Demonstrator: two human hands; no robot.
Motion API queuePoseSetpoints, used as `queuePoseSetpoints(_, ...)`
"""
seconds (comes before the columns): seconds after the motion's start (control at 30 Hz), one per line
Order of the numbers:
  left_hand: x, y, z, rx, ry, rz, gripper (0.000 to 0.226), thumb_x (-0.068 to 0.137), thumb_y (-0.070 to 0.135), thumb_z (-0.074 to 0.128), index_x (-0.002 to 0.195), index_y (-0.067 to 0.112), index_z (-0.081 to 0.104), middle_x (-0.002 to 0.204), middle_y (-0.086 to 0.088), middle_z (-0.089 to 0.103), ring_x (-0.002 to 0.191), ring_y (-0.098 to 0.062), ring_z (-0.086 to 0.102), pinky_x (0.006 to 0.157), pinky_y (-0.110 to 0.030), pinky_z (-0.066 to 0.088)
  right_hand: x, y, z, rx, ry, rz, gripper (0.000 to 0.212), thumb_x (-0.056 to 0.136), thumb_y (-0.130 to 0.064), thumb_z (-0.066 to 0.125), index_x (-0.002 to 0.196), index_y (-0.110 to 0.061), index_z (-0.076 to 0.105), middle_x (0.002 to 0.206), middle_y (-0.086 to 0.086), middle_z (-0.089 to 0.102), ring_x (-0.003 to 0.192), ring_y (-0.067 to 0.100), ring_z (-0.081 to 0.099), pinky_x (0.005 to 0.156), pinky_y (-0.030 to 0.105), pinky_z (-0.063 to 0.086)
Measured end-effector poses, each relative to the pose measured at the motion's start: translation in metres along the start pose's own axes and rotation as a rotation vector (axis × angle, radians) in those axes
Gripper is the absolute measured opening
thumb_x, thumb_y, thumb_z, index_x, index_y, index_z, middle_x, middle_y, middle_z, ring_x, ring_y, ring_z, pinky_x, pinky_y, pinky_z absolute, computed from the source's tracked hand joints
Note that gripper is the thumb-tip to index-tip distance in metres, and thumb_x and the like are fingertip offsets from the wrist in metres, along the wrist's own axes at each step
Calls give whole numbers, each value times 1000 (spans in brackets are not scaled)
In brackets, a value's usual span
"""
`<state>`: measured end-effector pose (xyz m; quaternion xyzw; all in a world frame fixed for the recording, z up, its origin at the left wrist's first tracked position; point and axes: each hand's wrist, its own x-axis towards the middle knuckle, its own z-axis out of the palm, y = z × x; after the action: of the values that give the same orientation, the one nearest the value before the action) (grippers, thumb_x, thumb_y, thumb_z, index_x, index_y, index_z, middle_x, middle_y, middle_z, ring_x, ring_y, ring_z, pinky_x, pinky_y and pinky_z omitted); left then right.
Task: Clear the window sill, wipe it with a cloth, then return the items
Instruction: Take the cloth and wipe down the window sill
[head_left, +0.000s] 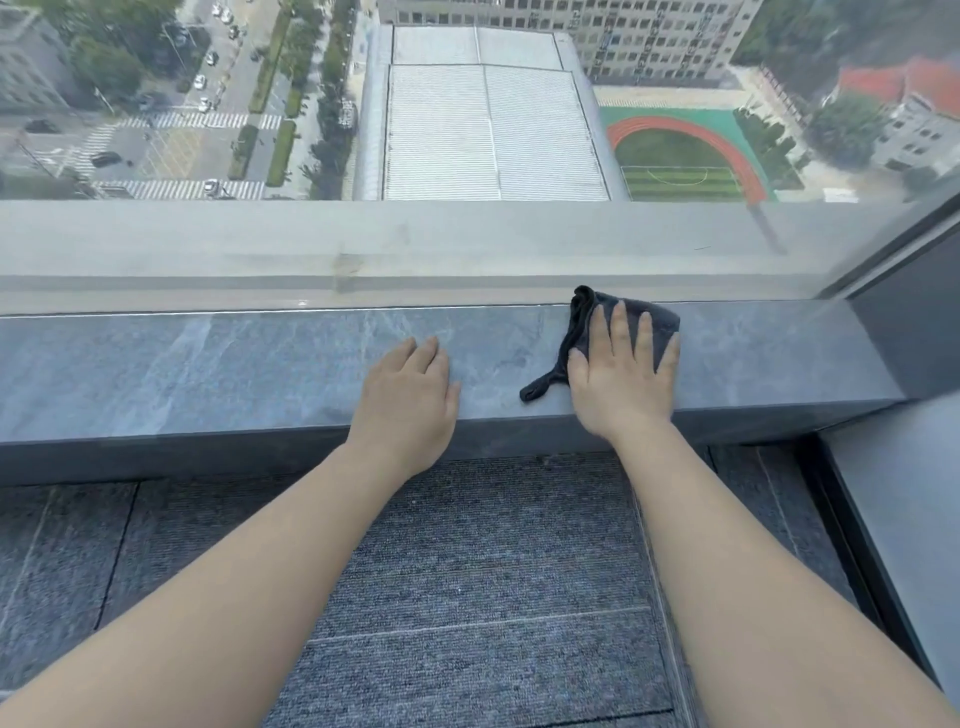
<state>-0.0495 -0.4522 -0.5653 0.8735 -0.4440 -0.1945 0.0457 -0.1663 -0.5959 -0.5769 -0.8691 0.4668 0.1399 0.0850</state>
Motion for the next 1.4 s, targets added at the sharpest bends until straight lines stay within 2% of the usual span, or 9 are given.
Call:
queuePoseSetpoints(0.13,-1,6,-3,-1,-37,-17,52,98,29,22,145,7,15,158,-8,11,146,-24,8,119,-32,6,-1,-9,2,101,26,8,60,98,-36,14,148,-11,-7,159,8,-12,147,27,-11,119,39,-9)
queuePoseSetpoints(0.37,-24,-2,-19,-27,-159,-84,51,98,26,24,145,9,15,158,-8,10,146,-25,7,118,-32,7,-18,-57,2,120,-57,-284,59,98,-35,17,148,-16,-6,159,4,-13,147,24,-13,119,38,-10)
queuePoseSetpoints(0.57,-9,-4,-16,-79,-120,2,50,98,25,24,144,9,16,158,-8,14,145,-26,11,117,-31,7,-17,-60,-10,134,-134,-280,62,96,-35,26,149,-17,-1,160,3,-10,147,23,-11,119,37,-8)
queuePoseSetpoints(0.67,-2,-3,-15,-111,-131,37,50,98,26,23,145,8,15,158,-10,11,146,-27,8,118,-32,5,-22,-59,-9,99,-161,-283,61,98,-39,21,148,-18,-6,159,2,-14,147,21,-14,118,35,-10)
queuePoseSetpoints(0.83,0,-7,-8,-93,-118,108,53,97,30,17,143,6,21,156,-13,18,144,-33,12,119,-40,12,-23,-63,-4,76,-162,-227,60,98,-38,17,147,-19,-11,158,1,-18,146,19,-18,117,36,-13)
queuePoseSetpoints(0.93,2,1,-4,-111,-83,89,55,95,31,17,143,5,22,156,-14,20,144,-34,13,119,-42,14,-21,-54,-2,50,-135,-241,60,97,-40,16,147,-21,-11,158,-1,-18,146,17,-18,116,36,-15)
queuePoseSetpoints(1.07,15,23,2,-97,-34,107,50,97,24,27,143,5,21,156,-10,20,145,-29,13,119,-38,13,-12,-33,-2,27,-84,-266,59,97,-40,15,148,-22,-10,159,-3,-16,146,15,-16,115,38,-17)
queuePoseSetpoints(1.27,28,60,11,-80,1,85,49,97,24,25,142,5,25,156,-11,22,145,-27,14,118,-34,11,3,9,-4,8,-57,-286,58,97,-42,13,148,-24,-8,159,-5,-14,146,14,-15,114,43,-19)
queuePoseSetpoints(1.4,29,78,17,-47,-4,50,52,97,25,25,143,2,19,156,-13,17,145,-26,11,119,-34,8,12,37,-5,13,-45,-269,58,96,-42,13,148,-24,-8,159,-5,-13,146,15,-15,114,45,-19)
